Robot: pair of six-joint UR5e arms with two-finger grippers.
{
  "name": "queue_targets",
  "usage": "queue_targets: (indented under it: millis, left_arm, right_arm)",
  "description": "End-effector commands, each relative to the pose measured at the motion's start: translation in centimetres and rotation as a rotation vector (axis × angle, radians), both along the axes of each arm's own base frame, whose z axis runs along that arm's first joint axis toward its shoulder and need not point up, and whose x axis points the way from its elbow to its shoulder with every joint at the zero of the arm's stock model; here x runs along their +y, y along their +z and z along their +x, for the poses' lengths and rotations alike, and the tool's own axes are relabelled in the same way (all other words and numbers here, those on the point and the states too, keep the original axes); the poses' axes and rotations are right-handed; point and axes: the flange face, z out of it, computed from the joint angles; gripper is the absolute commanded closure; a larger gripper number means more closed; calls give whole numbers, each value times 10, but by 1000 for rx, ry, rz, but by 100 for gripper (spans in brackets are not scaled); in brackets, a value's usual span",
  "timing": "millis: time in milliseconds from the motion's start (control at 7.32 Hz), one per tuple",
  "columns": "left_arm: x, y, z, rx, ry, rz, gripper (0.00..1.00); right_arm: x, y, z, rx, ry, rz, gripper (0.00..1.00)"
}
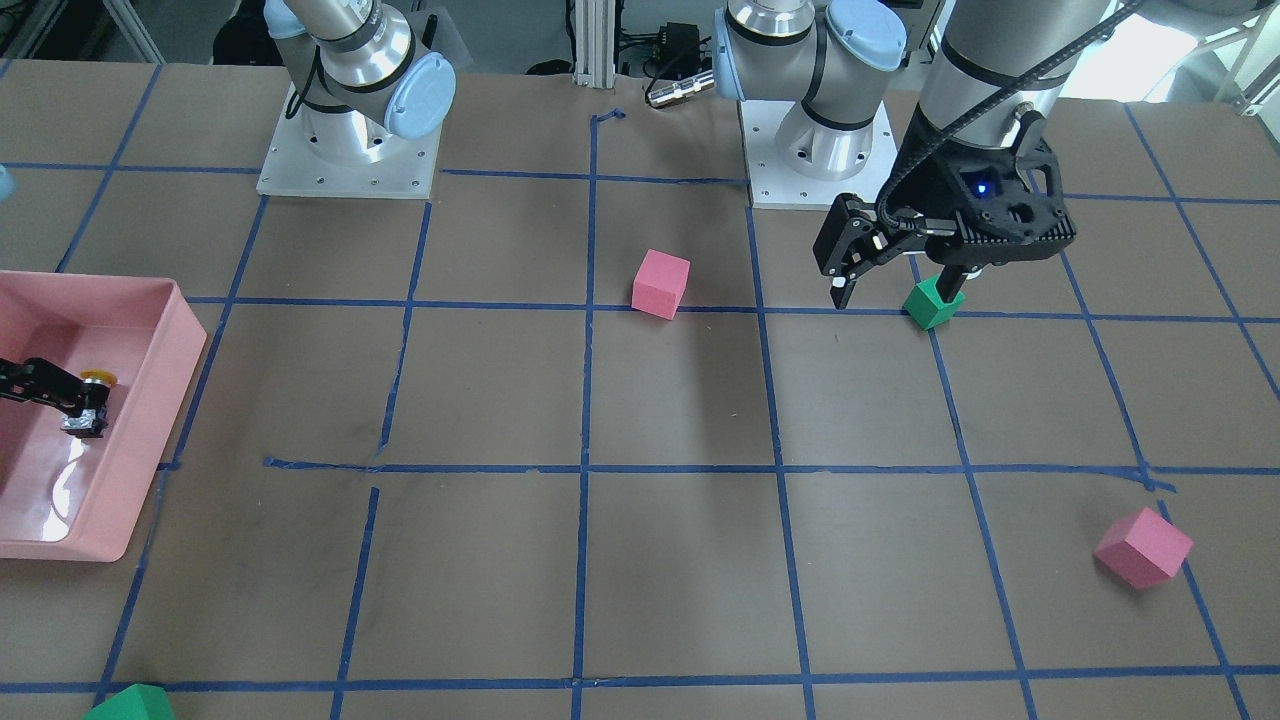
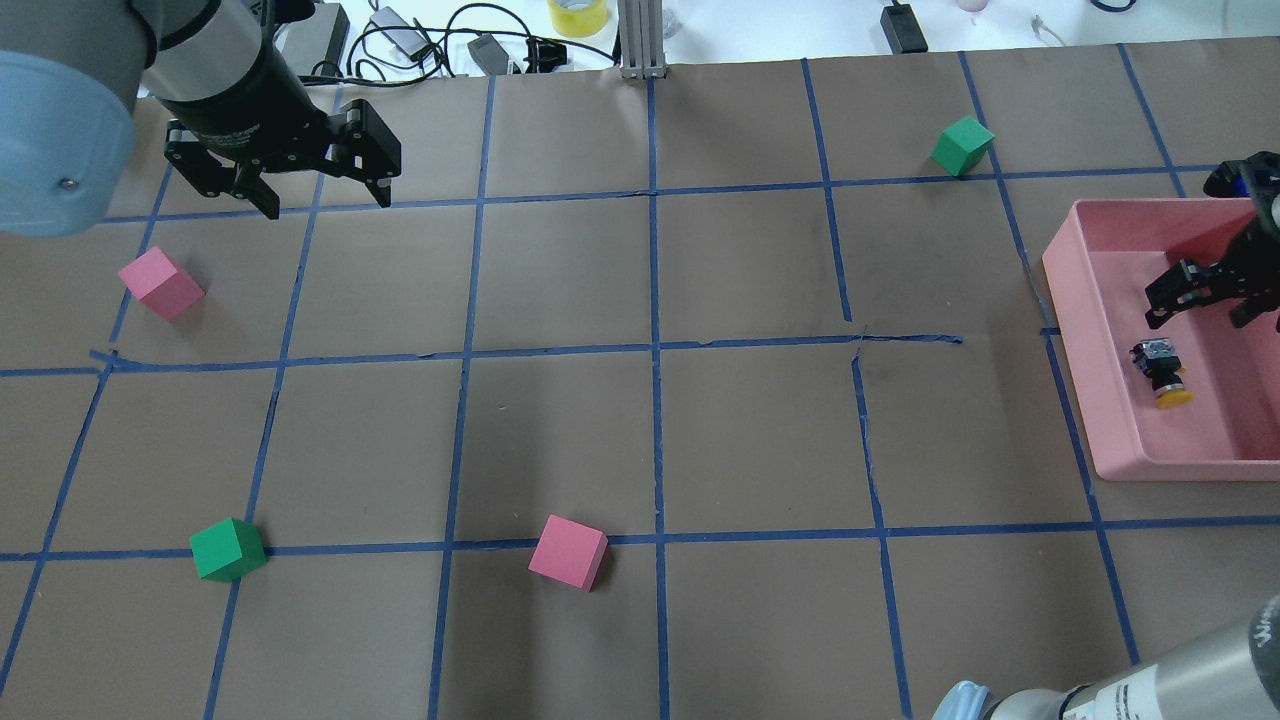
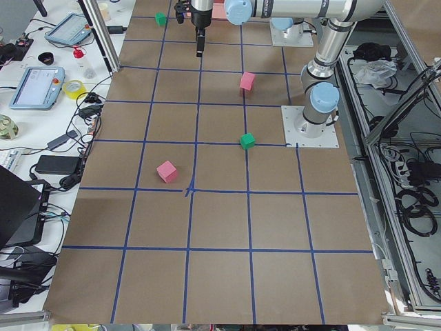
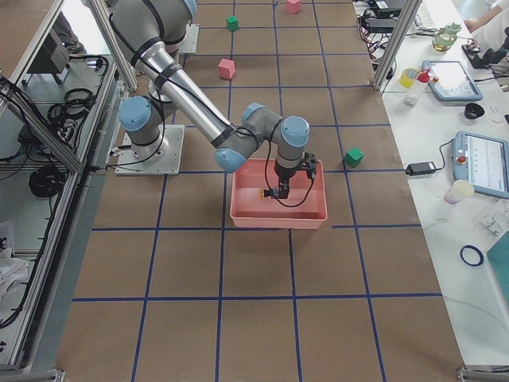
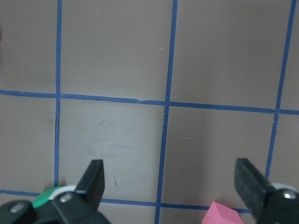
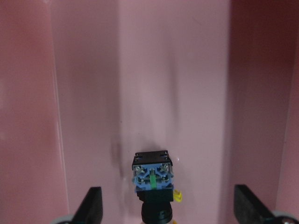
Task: Align button upright
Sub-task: 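Descend and close the right gripper on the switch body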
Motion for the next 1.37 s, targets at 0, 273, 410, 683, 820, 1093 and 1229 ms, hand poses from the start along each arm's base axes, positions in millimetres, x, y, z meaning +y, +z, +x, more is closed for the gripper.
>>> queue_targets:
  millis: [0,273,410,683,820,1093,1229]
  left_arm:
    - [0,-1,0,1,-1,2,0]
    - [1,1,0,-2,-1,-1,0]
    - [2,1,0,-2,-1,-1,0]
    - [2,1,0,0,-1,-1,0]
    - [2,1,0,0,-1,-1,0]
    - [2,0,0,-4,-4,1,0]
    - [2,0,0,-2,-4,1,0]
  right_arm:
    - [11,-13,2,-15,-5,25,0]
    - [12,-14,2,-15,-5,27,0]
    - [11,-13,1,-14,-7,23,0]
    - [8,-12,0,2,-4,7,0]
    - [8,-13,0,1,1,8,0]
    - [9,-18,1,-7,6,16,5]
    - [9,-21,0,-11,4,19,5]
